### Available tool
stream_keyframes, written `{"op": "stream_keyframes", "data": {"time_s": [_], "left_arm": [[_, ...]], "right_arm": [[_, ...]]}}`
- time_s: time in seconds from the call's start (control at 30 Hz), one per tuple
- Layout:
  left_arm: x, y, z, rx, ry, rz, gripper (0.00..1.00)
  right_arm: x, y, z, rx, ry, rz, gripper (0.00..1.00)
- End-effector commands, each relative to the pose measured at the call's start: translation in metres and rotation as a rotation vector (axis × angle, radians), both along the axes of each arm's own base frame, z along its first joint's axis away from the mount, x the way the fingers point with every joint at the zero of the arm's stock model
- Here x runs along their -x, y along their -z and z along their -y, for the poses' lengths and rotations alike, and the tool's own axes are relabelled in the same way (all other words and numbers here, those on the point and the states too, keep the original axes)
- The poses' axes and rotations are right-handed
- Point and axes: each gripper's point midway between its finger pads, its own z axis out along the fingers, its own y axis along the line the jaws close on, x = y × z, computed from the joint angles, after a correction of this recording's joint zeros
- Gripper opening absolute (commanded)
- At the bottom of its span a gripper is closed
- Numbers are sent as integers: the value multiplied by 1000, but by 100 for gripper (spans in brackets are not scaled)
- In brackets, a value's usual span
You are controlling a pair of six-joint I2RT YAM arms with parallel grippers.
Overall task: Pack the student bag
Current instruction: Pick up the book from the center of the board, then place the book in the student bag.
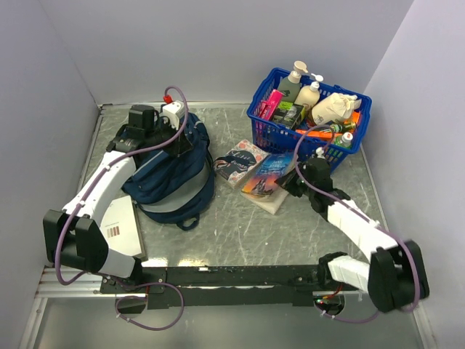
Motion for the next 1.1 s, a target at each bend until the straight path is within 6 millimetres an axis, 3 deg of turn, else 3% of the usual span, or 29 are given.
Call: {"op": "stream_keyframes", "data": {"time_s": [0.0,0.23,0.3,0.33,0.4,0.43,0.5,0.53,0.6,0.63,0.7,0.73,0.9,1.07], "left_arm": [[6,-59,15,82,79,182,1],[3,-61,16,86,71,184,1],[3,-63,17,93,72,183,1],[3,-63,17,96,71,184,1],[4,-66,16,96,69,191,1],[5,-67,15,95,65,193,1],[6,-66,14,92,63,197,1],[7,-69,14,94,63,205,1],[7,-67,13,91,59,204,1],[6,-67,12,89,52,205,1],[6,-67,11,87,43,211,1],[6,-67,10,85,38,214,1],[8,-67,8,80,31,222,1],[4,-72,2,87,-4,234,1]], "right_arm": [[-1,-97,-22,-127,-81,276,0],[37,-168,-65,-200,-263,388,0],[38,-190,-77,-207,-298,418,0],[42,-212,-86,-225,-330,454,0],[40,-224,-99,-227,-366,463,0],[43,-250,-107,-236,-392,511,0],[36,-257,-118,-220,-412,512,0],[36,-278,-122,-219,-429,557,0],[27,-277,-138,-215,-459,534,0],[27,-291,-144,-237,-472,555,0],[21,-290,-163,-248,-503,539,0],[20,-303,-168,-256,-509,562,0],[12,-286,-212,-288,-583,510,0],[-4,-240,-249,-285,-641,408,0]]}}
